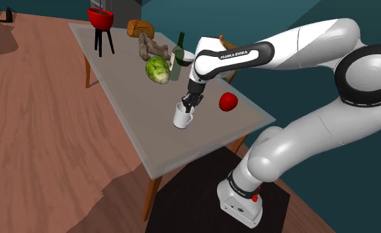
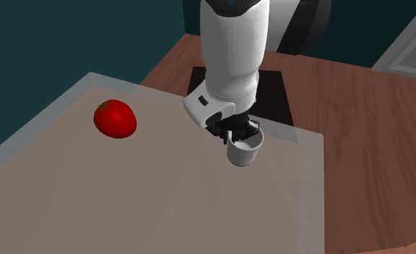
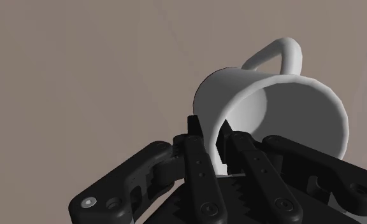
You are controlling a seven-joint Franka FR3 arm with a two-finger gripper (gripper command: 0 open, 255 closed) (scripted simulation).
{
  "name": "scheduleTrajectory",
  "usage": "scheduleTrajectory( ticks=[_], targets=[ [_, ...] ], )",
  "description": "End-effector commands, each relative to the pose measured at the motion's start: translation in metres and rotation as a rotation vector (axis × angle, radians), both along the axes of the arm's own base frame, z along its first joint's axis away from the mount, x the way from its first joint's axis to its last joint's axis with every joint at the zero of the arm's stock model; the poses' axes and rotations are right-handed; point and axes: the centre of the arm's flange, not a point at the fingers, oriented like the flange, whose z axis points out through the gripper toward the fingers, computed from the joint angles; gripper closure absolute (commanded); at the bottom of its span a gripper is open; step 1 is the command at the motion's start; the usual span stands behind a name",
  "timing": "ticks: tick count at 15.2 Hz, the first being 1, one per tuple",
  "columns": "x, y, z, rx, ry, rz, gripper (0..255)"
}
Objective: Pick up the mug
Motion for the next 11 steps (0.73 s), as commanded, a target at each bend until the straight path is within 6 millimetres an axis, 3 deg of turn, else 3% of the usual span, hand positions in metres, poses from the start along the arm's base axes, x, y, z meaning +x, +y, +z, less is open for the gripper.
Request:
scheduleTrajectory(
  ticks=[1,9,11],
  targets=[
    [0.000,0.000,0.010,0.000,0.000,0.000,255],
    [0.000,0.000,0.052,0.000,0.000,0.000,255],
    [0.000,0.000,0.053,0.000,0.000,0.000,255]
  ],
)
